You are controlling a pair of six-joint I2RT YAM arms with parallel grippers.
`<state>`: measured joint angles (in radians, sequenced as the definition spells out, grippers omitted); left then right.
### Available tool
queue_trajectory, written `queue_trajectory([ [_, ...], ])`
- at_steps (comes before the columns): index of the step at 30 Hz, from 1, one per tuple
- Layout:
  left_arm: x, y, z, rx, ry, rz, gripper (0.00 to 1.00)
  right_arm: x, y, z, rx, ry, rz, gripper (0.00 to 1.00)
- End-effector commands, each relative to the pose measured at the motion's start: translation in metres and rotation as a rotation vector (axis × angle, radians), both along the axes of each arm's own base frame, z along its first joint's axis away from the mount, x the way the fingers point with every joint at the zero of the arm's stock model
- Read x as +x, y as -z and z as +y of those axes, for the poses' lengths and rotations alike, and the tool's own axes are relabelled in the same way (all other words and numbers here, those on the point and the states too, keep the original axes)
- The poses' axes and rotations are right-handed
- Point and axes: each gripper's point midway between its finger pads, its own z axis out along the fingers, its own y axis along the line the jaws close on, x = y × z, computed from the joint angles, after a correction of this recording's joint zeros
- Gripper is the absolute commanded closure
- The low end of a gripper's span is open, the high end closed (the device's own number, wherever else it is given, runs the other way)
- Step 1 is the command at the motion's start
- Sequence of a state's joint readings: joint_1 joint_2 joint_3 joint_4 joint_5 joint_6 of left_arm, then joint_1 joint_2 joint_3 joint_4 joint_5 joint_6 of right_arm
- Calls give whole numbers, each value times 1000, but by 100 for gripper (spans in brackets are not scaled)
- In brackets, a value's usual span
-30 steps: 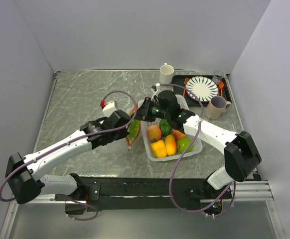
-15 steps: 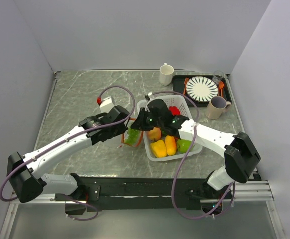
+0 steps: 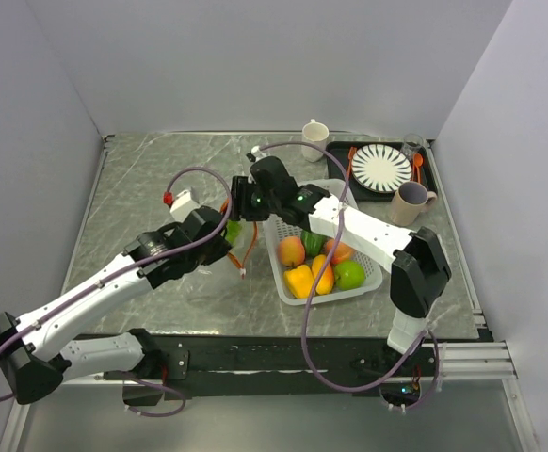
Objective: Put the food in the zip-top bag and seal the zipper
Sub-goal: Place the fake fruit in the zipper food storage bag, then pick up the fake vegetable from the bin.
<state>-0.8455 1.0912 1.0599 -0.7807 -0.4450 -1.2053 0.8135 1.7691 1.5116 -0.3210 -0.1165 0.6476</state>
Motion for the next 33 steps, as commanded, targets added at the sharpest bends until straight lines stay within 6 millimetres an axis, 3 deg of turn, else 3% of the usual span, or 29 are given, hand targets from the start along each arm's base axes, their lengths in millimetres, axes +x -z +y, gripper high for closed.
queue_trajectory([
  [1, 1, 0, 9, -3, -60, -1, 99, 3, -20, -16, -62, 20, -58, 25],
  [4, 4, 3, 10, 31, -64, -6, 99, 1, -27, -33, -86, 66, -71, 22],
  [5, 6, 4, 11, 46, -69, -3, 99, 0, -43, -42, -67, 90, -104, 22],
  [7, 8, 4, 15, 73, -76, -9, 99, -2, -43, -58, -63, 135, -113, 22],
  [8, 9, 5, 15, 80, -76, -10, 99, -3, -60, -74, -48, 185, -148, 22],
  [9, 9, 6, 16, 85, -76, -8, 99, -5, -46, -89, -72, 223, -128, 22],
  [11, 9, 9, 15, 88, -68, -4, 99, 0, -51, -121, -69, 307, -145, 21],
  [12, 8, 11, 14, 88, -57, -6, 99, -3, -32, -134, -96, 329, -105, 21],
  [13, 9, 13, 8, 68, -38, -11, 99, 5, -26, -152, -98, 362, -90, 21],
  [18, 10, 6, 1, 29, 15, -71, 99, -1, 35, -189, -260, 353, 32, 19],
  [20, 10, 8, 2, 37, 23, -72, 99, 1, 46, -192, -285, 336, 31, 13],
  [23, 9, 7, 1, 38, 42, -77, 99, 13, 54, -200, -325, 370, 48, 11],
  [24, 8, 8, 1, 42, 52, -82, 99, 20, 56, -212, -379, 424, 31, 9],
  [25, 8, 6, 1, 35, 58, -92, 99, 23, 68, -215, -419, 432, 55, 8],
  [27, 7, 7, 2, 33, 59, -95, 99, 30, 70, -224, -463, 463, 89, 8],
  [28, 7, 4, 2, 26, 60, -102, 99, 32, 81, -225, -489, 465, 116, 8],
  [33, 8, 4, 6, 26, 37, -110, 99, 41, 99, -220, -516, 474, 179, 9],
])
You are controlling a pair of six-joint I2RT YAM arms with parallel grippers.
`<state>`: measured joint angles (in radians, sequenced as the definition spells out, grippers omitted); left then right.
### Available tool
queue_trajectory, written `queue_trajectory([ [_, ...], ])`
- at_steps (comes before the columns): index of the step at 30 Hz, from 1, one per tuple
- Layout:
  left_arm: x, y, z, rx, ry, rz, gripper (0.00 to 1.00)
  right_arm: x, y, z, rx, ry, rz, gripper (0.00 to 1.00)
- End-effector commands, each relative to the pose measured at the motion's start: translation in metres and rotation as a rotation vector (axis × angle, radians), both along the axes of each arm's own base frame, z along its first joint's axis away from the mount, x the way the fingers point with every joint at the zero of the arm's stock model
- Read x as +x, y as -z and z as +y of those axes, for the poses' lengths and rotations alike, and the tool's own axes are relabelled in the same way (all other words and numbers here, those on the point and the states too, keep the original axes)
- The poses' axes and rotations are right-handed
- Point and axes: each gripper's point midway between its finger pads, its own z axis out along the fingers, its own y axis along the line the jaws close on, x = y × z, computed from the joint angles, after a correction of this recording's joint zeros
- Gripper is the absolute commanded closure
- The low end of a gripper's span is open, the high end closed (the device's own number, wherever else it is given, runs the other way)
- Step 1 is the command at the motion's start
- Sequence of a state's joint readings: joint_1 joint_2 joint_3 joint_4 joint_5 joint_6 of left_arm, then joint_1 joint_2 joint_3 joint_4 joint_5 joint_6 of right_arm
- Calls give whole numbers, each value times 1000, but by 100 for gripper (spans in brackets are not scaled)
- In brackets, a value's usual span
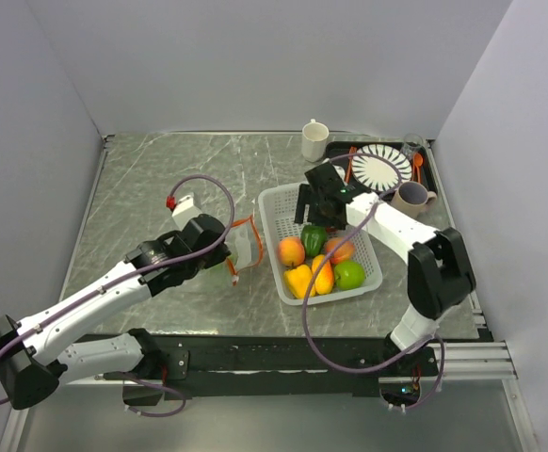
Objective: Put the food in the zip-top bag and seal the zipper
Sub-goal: Pick up the fake vegetable from the bin.
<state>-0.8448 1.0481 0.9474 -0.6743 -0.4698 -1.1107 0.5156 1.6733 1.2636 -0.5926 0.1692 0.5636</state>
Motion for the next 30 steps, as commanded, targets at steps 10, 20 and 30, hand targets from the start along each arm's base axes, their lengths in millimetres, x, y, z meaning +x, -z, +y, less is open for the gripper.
queue_trajectory([
  [10, 9, -9, -3, -2, -5, -33, 99, 1, 30, -11, -115, 58, 93, 11],
  [20, 10, -9, -11, -13, 20, -31, 99, 7, 37, 5, -78, 0, 117, 34],
  [30, 9, -2, -12, -5, 21, -13, 99, 15, -42, 13, 33, -33, -85, 85],
])
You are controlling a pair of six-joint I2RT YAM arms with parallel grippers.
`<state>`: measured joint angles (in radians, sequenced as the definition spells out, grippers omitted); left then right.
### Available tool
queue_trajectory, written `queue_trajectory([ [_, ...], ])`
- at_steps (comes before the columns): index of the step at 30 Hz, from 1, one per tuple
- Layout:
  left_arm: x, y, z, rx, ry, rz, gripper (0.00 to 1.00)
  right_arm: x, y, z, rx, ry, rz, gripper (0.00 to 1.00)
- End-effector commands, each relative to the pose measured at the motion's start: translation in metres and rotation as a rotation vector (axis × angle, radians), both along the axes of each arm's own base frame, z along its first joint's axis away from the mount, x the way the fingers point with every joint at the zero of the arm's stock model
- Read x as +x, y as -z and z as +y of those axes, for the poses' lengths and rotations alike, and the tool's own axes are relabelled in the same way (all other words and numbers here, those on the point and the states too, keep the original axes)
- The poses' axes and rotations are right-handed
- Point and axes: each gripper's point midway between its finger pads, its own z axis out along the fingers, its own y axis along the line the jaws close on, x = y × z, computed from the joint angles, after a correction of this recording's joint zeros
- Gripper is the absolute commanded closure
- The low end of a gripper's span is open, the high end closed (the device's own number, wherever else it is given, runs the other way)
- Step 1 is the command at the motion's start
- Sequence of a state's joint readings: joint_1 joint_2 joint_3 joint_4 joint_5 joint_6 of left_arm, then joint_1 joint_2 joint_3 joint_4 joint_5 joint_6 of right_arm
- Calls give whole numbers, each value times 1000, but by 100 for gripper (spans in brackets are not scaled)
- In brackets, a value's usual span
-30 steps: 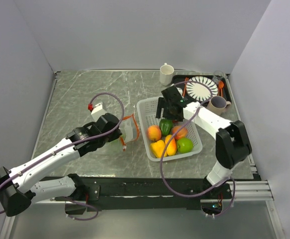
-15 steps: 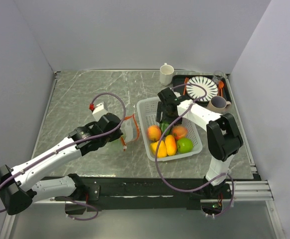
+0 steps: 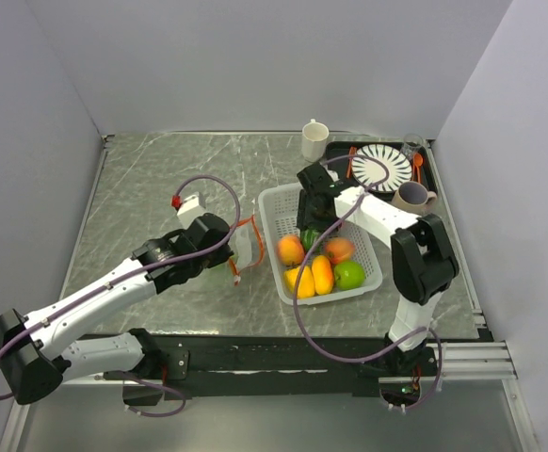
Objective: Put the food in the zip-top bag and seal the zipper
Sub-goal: Pick up the fake vegetable from the bin, then place the fake vegetable in the zipper food storage bag.
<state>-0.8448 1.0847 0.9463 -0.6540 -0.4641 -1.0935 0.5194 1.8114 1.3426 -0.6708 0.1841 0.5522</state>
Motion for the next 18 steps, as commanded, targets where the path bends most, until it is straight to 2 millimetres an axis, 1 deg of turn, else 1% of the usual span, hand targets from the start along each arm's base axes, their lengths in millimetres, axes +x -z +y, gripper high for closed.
queue_trajectory([
  [1, 6, -10, -8, -34, 7, -23, 99, 11, -76, 17, 140, -34, -210, 85],
  [2, 6, -9, -8, -35, 7, -19, 99, 7, -81, 21, 173, -49, -218, 85],
  [3, 6, -9, -10, -37, 12, -19, 99, 3, -98, 23, 208, -58, -260, 85],
  [5, 5, -7, -12, -40, 25, -13, 99, -5, -102, 26, 244, -59, -282, 87],
  [6, 5, -6, -13, -39, 26, -10, 99, -13, -118, 33, 309, -86, -304, 87],
  [7, 5, -6, -13, -39, 25, -9, 99, -20, -118, 41, 356, -98, -310, 87],
  [8, 6, -6, -13, -38, 24, -9, 99, -26, -123, 46, 396, -110, -319, 88],
  [9, 6, -5, -14, -38, 23, -8, 99, -34, -127, 46, 431, -98, -333, 89],
  [10, 7, -5, -14, -38, 23, -8, 99, -35, -135, 49, 461, -102, -363, 89],
  [12, 8, -5, -15, -40, 18, -6, 99, -47, -143, 61, 542, -150, -356, 89],
  [13, 8, -5, -16, -43, 18, -6, 99, -53, -149, 71, 590, -185, -350, 89],
  [15, 8, -6, -19, -54, 25, -7, 99, -69, -152, 88, 651, -213, -330, 89],
  [17, 9, -8, -21, -66, 25, -8, 99, -74, -158, 103, 705, -227, -352, 89],
  [18, 10, -9, -22, -73, 26, -11, 99, -82, -153, 113, 738, -226, -320, 89],
])
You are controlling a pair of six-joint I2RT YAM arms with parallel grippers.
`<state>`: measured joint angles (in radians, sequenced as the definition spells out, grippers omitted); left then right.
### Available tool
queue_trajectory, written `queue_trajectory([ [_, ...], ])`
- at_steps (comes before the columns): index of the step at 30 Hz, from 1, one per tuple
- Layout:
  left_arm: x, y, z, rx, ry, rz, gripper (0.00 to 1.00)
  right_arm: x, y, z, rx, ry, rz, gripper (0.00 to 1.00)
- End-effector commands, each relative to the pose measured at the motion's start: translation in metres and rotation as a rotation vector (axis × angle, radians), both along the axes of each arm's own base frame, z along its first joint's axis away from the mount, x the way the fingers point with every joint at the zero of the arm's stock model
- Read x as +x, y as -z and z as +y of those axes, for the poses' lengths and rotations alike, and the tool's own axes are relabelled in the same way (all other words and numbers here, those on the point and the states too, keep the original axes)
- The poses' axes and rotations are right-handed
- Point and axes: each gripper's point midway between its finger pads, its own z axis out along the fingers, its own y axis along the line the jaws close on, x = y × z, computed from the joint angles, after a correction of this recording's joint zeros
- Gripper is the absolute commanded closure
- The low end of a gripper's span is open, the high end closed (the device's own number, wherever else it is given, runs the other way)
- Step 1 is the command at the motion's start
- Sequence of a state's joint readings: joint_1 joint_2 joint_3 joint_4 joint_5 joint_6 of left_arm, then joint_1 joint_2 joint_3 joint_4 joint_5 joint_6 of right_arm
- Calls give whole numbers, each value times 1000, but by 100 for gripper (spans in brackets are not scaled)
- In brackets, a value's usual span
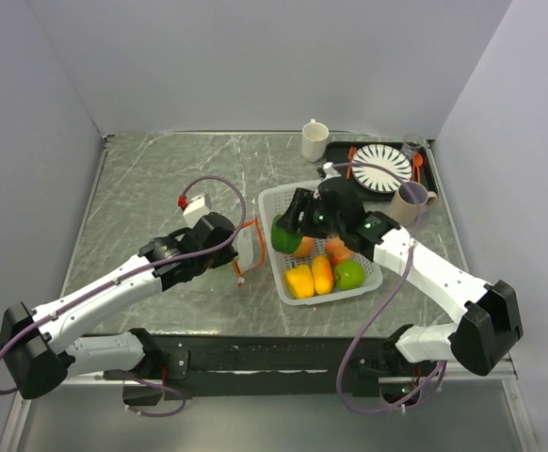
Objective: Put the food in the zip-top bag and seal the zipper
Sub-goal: Place the fake vegetable in the zipper food storage bag.
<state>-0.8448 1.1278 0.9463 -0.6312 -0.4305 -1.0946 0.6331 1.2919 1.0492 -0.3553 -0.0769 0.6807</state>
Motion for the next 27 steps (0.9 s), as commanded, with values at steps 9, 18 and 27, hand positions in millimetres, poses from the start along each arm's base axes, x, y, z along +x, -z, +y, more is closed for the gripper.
queue_trajectory([
  [9, 5, -19, -17, -109, 16, -34, 99, -21, 10, 105, 223, -134, 52, 89],
  [18, 2, -27, -5, -110, -18, -48, 99, -18, 32, 124, 146, -177, 64, 62],
  [27, -3, -45, 31, -94, -138, -103, 99, -18, -5, 106, 101, -159, -5, 11],
])
